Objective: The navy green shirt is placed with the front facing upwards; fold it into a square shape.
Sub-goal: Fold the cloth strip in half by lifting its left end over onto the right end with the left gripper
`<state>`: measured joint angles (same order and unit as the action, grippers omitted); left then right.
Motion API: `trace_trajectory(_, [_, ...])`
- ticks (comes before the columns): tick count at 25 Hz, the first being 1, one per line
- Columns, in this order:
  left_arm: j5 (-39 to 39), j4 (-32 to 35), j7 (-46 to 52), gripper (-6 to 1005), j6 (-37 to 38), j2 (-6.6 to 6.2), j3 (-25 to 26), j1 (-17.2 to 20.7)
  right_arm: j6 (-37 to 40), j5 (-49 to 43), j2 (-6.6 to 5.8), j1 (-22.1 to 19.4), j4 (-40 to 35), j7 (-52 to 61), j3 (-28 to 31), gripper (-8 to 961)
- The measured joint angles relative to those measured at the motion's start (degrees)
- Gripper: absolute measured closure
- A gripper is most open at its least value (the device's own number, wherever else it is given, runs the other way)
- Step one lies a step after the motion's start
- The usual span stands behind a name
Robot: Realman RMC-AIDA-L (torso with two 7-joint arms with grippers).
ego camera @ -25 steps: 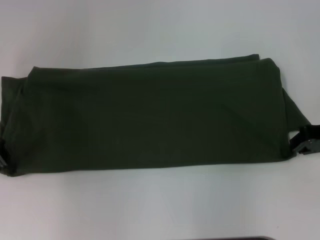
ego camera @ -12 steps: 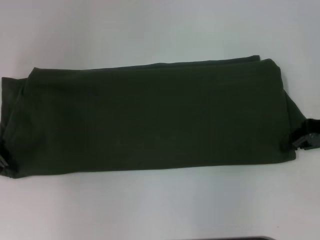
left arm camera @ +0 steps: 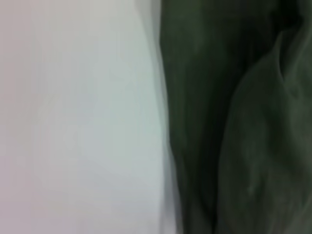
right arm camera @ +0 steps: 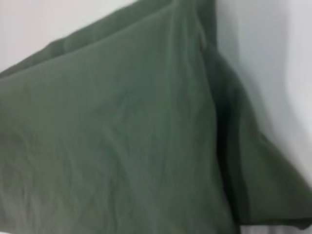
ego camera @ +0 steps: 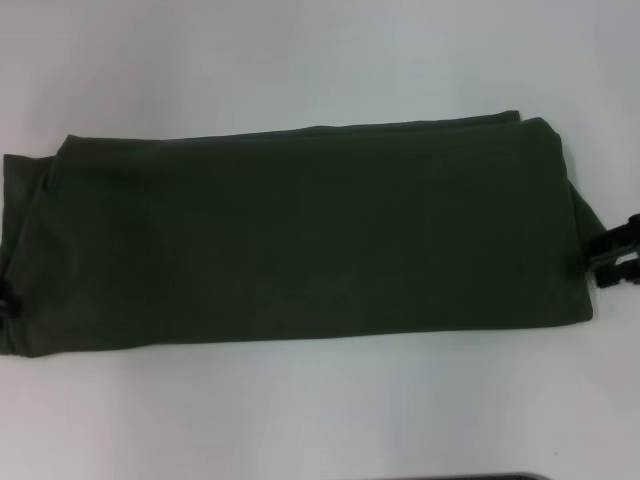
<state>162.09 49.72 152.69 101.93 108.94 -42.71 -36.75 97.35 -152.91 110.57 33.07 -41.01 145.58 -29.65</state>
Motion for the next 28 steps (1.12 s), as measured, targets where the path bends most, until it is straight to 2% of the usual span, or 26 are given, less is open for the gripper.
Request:
trace_trajectory(1, [0.0, 0.49, 0.07, 524, 0.22, -0.15, 0.01, 0.02, 0.27, 0.02, -0.08, -0.1, -0.69, 0.09, 0.25, 386])
trace_trajectory(6, [-0.15, 3.1, 0.12, 417, 0.86, -0.29, 1.04, 0.04, 1.82, 2.5, -0.79, -0.15, -2.79, -0.45, 3.64, 369])
trace_trajectory(10, [-0.69, 4.67, -0.76, 331, 1.51, 0.27, 4.42, -0.68, 2.07, 6.47, -1.21, -0.38, -2.81, -0.89, 3.77, 356])
trace_trajectory(16, [-4.22, 2.52, -1.87, 182, 0.39, 0.59, 7.11, -1.7, 1.34, 11.34, -1.28, -0.46, -2.4, -2.41, 3.75, 350])
trace_trajectory(22, [-4.51, -1.49, 0.88, 189, -2.85, 0.52, 8.0, -2.26, 0.53, 13.47, -0.15, -0.12, -2.24, -3.78, 3.33, 352])
trace_trajectory(28, [-5.15, -1.54, 2.3, 194, -3.56, 0.58, 8.09, -2.35, -0.14, 13.65, -0.01, -0.01, -2.22, -4.29, 3.29, 354])
